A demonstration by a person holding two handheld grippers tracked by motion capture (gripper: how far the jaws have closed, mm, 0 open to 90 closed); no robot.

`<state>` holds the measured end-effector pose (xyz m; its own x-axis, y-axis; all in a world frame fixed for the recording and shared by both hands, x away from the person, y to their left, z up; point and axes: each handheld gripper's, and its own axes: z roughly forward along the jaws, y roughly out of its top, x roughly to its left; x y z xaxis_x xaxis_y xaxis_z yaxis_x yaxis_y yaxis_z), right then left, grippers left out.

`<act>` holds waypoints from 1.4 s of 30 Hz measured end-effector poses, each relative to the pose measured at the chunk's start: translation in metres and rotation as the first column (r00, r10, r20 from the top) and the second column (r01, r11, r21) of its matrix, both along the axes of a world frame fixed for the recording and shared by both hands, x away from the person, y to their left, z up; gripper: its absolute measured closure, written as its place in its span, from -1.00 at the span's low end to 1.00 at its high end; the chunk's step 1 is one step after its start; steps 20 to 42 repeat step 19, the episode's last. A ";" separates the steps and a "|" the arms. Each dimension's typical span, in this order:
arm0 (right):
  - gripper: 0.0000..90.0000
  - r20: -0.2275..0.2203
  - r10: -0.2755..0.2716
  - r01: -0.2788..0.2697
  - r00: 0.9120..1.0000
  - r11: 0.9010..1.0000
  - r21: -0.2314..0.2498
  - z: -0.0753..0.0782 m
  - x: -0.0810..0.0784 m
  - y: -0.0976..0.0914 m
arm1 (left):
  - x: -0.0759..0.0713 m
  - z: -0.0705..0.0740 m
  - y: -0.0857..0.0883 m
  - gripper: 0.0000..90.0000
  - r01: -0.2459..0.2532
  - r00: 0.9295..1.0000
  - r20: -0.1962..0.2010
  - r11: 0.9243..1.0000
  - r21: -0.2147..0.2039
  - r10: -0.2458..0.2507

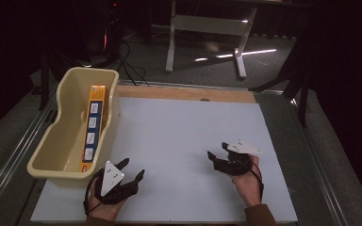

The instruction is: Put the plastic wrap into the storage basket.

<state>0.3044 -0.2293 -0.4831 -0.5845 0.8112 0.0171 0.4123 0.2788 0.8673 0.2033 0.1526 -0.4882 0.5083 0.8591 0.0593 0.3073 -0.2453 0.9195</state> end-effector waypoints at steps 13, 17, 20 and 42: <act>-0.35 0.057 0.014 -0.017 0.998 0.999 0.039 0.006 -0.047 -0.046 | 0.002 -0.002 -0.003 -0.21 0.001 1.000 -0.005 1.000 0.009 -0.001; -0.36 0.061 0.019 -0.022 0.998 0.998 0.054 0.004 -0.049 -0.052 | 0.003 -0.002 -0.003 -0.21 0.000 1.000 -0.004 1.000 0.010 0.000; -0.36 0.061 0.018 -0.021 0.998 0.999 0.049 0.004 -0.049 -0.053 | 0.003 -0.002 -0.003 -0.21 0.000 1.000 -0.003 1.000 0.009 0.000; -0.36 0.061 0.018 -0.021 0.998 0.999 0.049 0.004 -0.049 -0.053 | 0.003 -0.002 -0.003 -0.21 0.000 1.000 -0.003 1.000 0.009 0.000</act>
